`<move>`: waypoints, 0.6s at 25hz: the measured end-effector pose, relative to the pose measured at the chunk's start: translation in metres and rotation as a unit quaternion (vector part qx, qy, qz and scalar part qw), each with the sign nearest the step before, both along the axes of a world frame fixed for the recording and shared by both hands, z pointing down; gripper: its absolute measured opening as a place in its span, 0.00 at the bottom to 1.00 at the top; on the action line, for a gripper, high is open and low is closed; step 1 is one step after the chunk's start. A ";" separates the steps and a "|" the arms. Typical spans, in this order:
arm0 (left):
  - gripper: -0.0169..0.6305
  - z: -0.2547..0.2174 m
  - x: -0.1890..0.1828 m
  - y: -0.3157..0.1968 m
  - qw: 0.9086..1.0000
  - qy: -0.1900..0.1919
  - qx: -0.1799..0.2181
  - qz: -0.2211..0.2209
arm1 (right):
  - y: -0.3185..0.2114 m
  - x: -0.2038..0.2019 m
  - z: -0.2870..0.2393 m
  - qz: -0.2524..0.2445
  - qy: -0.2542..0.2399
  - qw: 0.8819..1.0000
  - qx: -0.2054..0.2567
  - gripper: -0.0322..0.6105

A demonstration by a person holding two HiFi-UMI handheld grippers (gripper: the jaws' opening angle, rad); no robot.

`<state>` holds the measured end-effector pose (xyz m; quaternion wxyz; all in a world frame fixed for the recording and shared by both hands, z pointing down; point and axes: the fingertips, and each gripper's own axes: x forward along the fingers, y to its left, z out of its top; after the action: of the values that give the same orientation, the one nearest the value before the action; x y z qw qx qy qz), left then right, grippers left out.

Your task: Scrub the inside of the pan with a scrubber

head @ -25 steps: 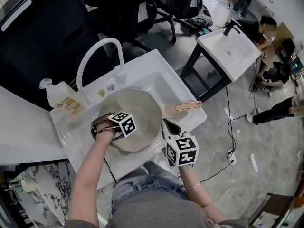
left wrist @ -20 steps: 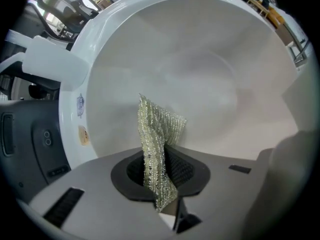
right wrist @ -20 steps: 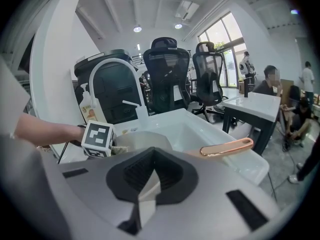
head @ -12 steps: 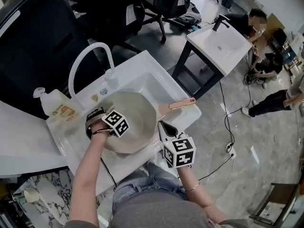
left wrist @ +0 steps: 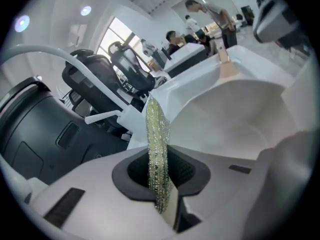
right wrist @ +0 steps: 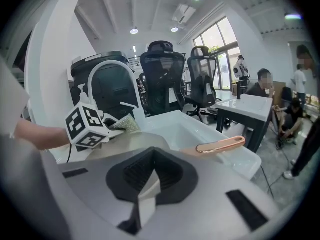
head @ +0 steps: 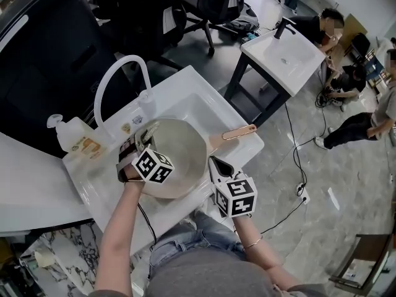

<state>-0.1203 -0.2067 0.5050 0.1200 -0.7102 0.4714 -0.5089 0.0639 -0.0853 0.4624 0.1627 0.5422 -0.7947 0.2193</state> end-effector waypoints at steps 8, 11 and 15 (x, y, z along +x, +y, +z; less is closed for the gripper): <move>0.12 -0.028 0.020 0.030 0.979 0.203 -0.018 -0.014 | 0.003 -0.018 -0.011 -0.001 -0.007 1.000 0.025 0.07; 0.12 -0.039 0.025 0.042 0.964 0.264 -0.023 -0.013 | 0.007 -0.023 -0.016 -0.002 -0.011 0.999 0.034 0.07; 0.12 -0.055 0.027 0.057 0.941 0.336 -0.026 -0.015 | 0.012 -0.031 -0.023 -0.004 -0.015 0.999 0.048 0.07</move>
<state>-0.0935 -0.1497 0.4500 -0.0719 -0.8358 0.4814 -0.2541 0.0331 -0.0734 0.4390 0.1256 0.5429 -0.8086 0.1886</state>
